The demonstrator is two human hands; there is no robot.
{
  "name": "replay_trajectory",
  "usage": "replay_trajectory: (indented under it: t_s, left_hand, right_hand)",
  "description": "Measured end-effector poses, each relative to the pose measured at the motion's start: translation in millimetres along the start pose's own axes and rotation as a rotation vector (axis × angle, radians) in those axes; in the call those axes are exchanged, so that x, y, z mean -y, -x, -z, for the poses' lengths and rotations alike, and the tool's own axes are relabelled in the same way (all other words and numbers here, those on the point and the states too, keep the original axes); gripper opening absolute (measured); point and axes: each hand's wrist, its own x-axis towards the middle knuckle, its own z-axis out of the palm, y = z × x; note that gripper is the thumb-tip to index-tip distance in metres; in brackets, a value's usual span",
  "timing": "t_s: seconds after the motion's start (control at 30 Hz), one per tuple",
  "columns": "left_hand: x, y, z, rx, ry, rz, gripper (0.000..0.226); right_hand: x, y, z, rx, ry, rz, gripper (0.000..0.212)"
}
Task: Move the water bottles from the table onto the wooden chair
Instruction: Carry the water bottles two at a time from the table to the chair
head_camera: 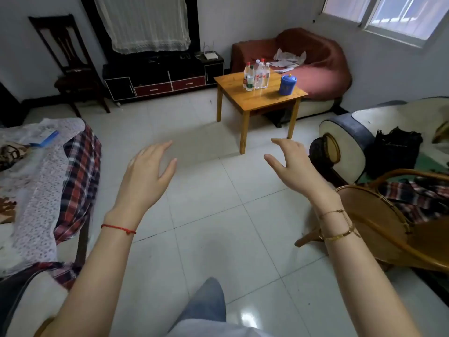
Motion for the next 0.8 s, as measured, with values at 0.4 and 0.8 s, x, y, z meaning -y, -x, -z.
replay_trajectory:
  t_s: [0.4,0.8]
  left_hand:
    - [82.2,-135.9,-45.8,-0.037,0.032,0.072,0.044]
    - [169.6,-332.2,-65.6,-0.028,-0.001,0.062,0.043]
  right_hand:
    - [-12.1,-176.0,-72.2,0.025,-0.022,0.033,0.051]
    - [-9.6,-383.1,-120.3,0.024,-0.044,0.031,0.053]
